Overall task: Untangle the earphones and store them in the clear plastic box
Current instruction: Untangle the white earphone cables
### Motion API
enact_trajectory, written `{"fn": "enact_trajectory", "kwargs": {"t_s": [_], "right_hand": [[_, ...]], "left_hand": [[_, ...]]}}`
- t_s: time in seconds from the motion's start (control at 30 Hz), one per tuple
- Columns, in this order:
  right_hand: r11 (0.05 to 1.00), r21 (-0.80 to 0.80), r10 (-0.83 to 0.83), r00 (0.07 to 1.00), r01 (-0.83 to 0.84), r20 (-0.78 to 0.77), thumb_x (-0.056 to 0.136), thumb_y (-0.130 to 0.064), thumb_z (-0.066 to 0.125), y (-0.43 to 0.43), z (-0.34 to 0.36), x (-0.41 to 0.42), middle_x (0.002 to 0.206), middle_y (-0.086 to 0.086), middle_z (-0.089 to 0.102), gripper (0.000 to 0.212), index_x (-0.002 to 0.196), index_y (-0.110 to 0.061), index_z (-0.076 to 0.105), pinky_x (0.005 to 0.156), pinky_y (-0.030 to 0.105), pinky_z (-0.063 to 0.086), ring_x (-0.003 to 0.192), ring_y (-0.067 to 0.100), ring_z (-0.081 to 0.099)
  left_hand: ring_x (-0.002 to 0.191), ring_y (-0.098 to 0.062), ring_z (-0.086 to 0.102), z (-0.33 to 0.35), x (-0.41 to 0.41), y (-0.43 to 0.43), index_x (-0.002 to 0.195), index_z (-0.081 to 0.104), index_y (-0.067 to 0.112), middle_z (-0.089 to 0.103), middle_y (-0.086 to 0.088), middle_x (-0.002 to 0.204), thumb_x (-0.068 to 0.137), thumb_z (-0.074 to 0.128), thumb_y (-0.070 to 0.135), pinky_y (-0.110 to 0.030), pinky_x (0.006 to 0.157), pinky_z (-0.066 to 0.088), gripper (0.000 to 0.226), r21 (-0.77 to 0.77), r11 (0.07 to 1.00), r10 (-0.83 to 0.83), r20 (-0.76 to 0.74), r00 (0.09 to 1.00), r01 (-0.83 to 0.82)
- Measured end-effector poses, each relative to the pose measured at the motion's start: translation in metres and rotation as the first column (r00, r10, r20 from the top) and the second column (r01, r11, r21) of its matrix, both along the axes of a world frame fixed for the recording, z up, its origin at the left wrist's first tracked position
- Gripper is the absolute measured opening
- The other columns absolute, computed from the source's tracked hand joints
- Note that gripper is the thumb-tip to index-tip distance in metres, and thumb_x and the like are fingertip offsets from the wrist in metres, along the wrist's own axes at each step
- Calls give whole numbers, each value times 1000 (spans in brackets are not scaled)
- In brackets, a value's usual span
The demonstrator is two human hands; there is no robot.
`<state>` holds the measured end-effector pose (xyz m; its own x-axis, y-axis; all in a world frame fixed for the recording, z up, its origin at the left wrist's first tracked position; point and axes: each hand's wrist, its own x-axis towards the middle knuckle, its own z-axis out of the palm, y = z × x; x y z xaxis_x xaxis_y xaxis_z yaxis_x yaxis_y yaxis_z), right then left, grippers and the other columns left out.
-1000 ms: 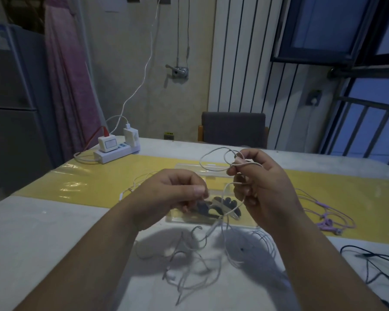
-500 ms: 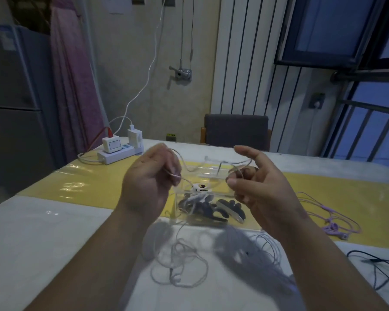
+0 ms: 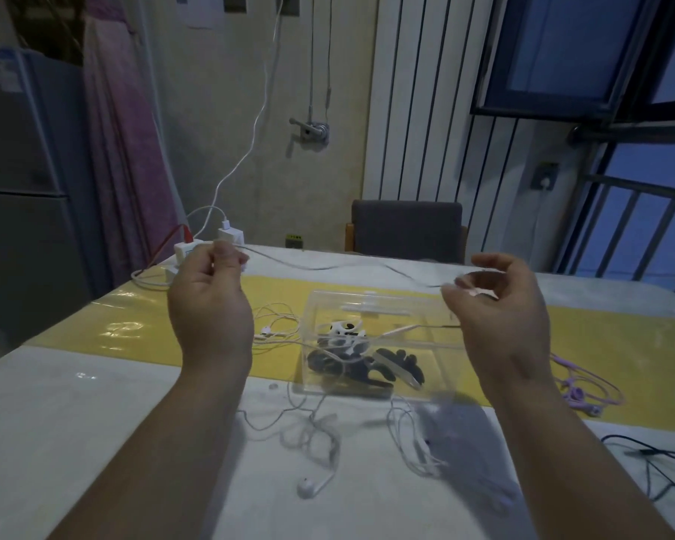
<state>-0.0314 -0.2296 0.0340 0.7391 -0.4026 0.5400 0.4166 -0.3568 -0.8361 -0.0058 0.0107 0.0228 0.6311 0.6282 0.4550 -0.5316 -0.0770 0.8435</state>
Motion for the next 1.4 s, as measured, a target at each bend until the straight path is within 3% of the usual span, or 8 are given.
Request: {"fn": "enact_trajectory", "kwargs": {"t_s": [0.2, 0.4, 0.53, 0.7, 0.87, 1.1, 1.27, 1.4], "right_hand": [[992, 124, -10, 998, 2, 59, 86, -19, 65, -9, -2, 6, 84, -2, 69, 10, 84, -29, 67, 67, 43, 52, 74, 14, 61], [924, 303, 204, 971, -234, 127, 97, -6, 49, -4, 6, -2, 80, 3, 71, 18, 88, -21, 55, 45, 24, 27, 42, 8, 31], [871, 306, 364, 923, -385, 125, 99, 1, 41, 2, 10, -8, 88, 4, 74, 22, 90, -17, 51, 47, 33, 16, 46, 12, 24], [826, 277, 473, 871, -491, 131, 98, 4, 39, 6, 9, -11, 90, 6, 74, 23, 90, -14, 49, 49, 36, 14, 54, 27, 13], [788, 232, 556, 821, -570, 127, 94, -1, 46, 10, 7, -13, 90, 8, 74, 14, 92, -15, 51, 45, 30, 17, 49, 17, 19], [786, 208, 584, 809, -582, 59, 97, 3, 44, 16, 3, -11, 83, 9, 73, 15, 92, -10, 50, 43, 24, 22, 45, 11, 29], [914, -55, 387, 905, -402, -174, 89, -19, 67, 12, 3, -9, 63, 5, 70, 8, 84, -13, 66, 49, 23, 39, 43, 3, 48], [822, -300, 311, 823, -484, -474, 86, -45, 65, 5, 2, -7, 50, 2, 51, 37, 68, -12, 70, 52, 26, 36, 46, 12, 44]], "left_hand": [[57, 0, 46, 3, -3, -2, 75, 65, 18, 54, 7, 65, 98, 49, 34, -24, 60, 37, 33, 41, 974, 226, -74, 971, -223], [61, -24, 52, 6, -8, -3, 60, 66, 17, 57, -4, 56, 80, 57, 24, -38, 61, 42, 23, 301, 951, 176, -320, 931, -76], [56, -34, 45, 0, -6, -5, 56, 56, 5, 51, -21, 61, 75, 49, 32, -36, 52, 31, 34, 644, 757, 297, -485, 823, 106], [84, -29, 51, -8, -6, -9, 85, 62, 16, 58, -6, 89, 81, 61, 40, -35, 66, 39, 25, 922, 382, 557, -172, 813, -67], [89, -9, 53, -4, -10, -22, 91, 66, 32, 59, 16, 89, 79, 57, 35, -26, 71, 39, 16, 678, 706, -137, -153, 979, 205], [73, -1, 50, -11, -9, -31, 91, 72, 34, 55, 17, 82, 83, 54, 59, -21, 64, 37, 32, 638, 584, -407, -305, 861, 502], [42, -15, 36, 1, -16, -31, 63, 59, 13, 54, -12, 60, 90, 49, 36, -19, 40, 28, 37, -45, 666, -746, -69, 662, 745], [41, -14, 37, 4, -16, -34, 63, 60, 16, 52, -8, 58, 87, 51, 42, -20, 41, 27, 36, -221, 681, -720, -26, 694, 698]]}}
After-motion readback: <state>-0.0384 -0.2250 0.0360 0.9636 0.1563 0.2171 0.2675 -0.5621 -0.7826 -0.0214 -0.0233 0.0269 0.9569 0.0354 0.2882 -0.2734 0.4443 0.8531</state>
